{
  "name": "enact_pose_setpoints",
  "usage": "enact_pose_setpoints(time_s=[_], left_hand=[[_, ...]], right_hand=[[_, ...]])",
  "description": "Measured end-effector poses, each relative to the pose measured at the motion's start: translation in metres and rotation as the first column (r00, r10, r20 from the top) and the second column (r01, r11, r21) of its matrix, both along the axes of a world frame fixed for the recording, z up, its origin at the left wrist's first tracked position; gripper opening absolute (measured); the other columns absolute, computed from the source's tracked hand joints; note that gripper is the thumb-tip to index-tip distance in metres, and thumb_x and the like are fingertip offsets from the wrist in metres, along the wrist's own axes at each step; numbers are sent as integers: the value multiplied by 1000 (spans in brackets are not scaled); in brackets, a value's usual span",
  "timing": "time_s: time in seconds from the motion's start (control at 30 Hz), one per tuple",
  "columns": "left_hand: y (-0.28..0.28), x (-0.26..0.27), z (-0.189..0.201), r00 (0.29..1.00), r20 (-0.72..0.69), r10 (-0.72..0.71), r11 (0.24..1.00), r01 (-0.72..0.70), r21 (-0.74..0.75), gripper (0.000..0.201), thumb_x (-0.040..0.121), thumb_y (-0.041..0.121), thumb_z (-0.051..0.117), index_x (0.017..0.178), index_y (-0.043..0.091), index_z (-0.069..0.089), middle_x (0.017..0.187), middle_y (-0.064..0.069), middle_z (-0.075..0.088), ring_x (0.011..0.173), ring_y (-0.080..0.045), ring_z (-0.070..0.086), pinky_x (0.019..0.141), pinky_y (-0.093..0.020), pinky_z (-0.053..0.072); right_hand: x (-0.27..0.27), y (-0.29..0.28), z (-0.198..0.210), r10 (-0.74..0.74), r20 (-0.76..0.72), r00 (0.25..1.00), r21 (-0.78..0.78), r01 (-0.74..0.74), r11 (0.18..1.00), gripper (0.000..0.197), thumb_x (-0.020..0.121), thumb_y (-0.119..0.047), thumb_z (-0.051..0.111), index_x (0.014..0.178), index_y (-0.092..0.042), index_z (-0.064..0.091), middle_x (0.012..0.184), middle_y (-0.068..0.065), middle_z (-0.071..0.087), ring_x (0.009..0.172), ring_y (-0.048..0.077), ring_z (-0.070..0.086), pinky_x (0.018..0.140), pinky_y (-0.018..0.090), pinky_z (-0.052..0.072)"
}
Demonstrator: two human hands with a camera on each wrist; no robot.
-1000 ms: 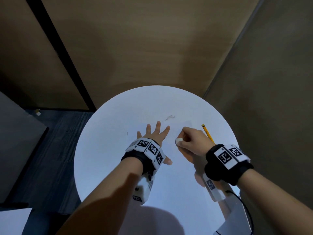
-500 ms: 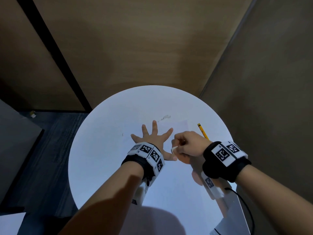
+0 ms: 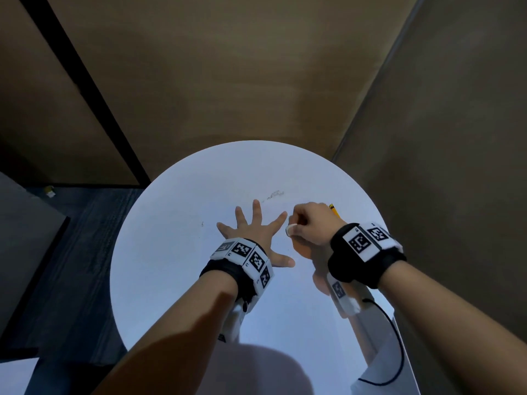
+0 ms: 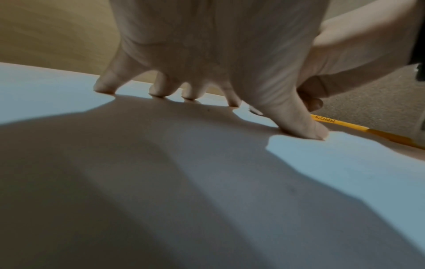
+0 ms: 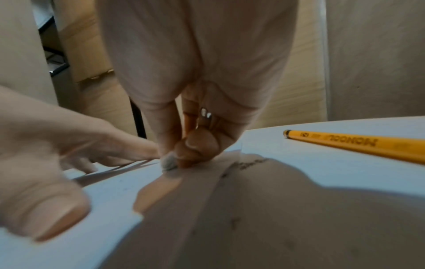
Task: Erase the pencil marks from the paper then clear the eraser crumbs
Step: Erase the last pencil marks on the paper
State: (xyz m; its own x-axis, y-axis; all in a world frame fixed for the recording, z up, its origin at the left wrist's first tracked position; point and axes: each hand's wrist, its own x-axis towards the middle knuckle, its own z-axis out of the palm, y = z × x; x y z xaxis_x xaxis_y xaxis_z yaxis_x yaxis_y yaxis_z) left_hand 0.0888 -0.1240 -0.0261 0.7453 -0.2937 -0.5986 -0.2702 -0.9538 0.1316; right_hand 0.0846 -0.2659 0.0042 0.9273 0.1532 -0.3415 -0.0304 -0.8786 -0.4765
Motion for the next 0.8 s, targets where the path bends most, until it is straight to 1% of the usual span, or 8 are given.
enact_pose_setpoints(time_s=[0.13, 0.2, 0.3, 0.4, 0.5, 0.63, 0.73, 0.8], left_hand=[[-1, -1, 1, 1000, -6, -6, 1000, 6, 5, 101, 72, 77, 53, 142, 52, -14, 154, -7, -30, 140, -46, -18, 102, -74, 4], [0, -1, 1, 1000, -6, -9, 1000, 9, 8, 102, 72, 78, 53, 142, 52, -15, 154, -7, -30, 140, -45, -18, 102, -74, 5], [-1, -2, 1, 1000, -14, -23, 1000, 23, -6, 101, 75, 74, 54, 144, 48, -15, 154, -5, -30, 141, -42, -19, 102, -73, 5], [-5, -5, 5, 995, -26, -100, 994, 99, -47, 99, 85, 60, 55, 150, 28, -12, 156, -1, -24, 144, -31, -16, 107, -68, 5], [-6, -6, 12, 980, -3, -200, 974, 199, -106, 89, 90, 44, 58, 151, 12, 1, 159, -5, -12, 146, -29, -3, 114, -51, 12], [-3, -3, 17, 971, 29, -239, 965, 241, -107, 80, 91, 38, 59, 151, 15, 11, 160, -4, -1, 143, -29, 17, 108, -42, 29], [-3, -3, 20, 969, 24, -247, 964, 248, -99, 82, 90, 39, 60, 151, 17, 11, 160, -4, -1, 143, -27, 19, 108, -40, 29], [-2, -2, 17, 972, 22, -234, 965, 235, -116, 84, 89, 40, 61, 152, 18, 11, 160, -4, 0, 143, -26, 19, 109, -39, 28]], right_hand=[[-13, -4, -1, 69, -87, 994, 28, -67, 997, 16, 85, -19, 62, 74, -17, 52, 77, -3, 57, 78, 15, 54, 63, 19, 40], [-16, -7, 4, 122, -189, 974, 24, -119, 993, 14, 83, -18, 65, 74, -17, 55, 75, -4, 59, 76, 13, 57, 71, 23, 45], [-9, -9, 4, 64, -192, 979, 33, -59, 998, 10, 81, -18, 68, 79, -13, 61, 70, -5, 61, 69, 11, 57, 72, 26, 47], [-4, -10, -3, -86, -178, 980, 112, 107, 988, 13, 82, -18, 69, 76, -12, 60, 64, -2, 61, 58, 12, 55, 70, 32, 50], [-2, -11, -7, -166, -99, 981, 96, 175, 980, 18, 83, -20, 67, 70, -16, 56, 72, -1, 61, 67, 16, 56, 72, 33, 49], [-9, -8, -6, -119, -28, 992, 74, 121, 990, 12, 84, -20, 64, 76, -14, 57, 81, 1, 62, 78, 17, 57, 70, 27, 44], [-21, -6, -5, 19, -165, 986, 91, -4, 996, 11, 83, -18, 65, 82, -9, 60, 71, -2, 60, 61, 5, 55, 69, 26, 46], [-15, -9, -3, 4, -118, 993, 43, 1, 999, 11, 83, -20, 65, 82, -10, 60, 77, 0, 62, 68, 7, 56, 69, 25, 44]])
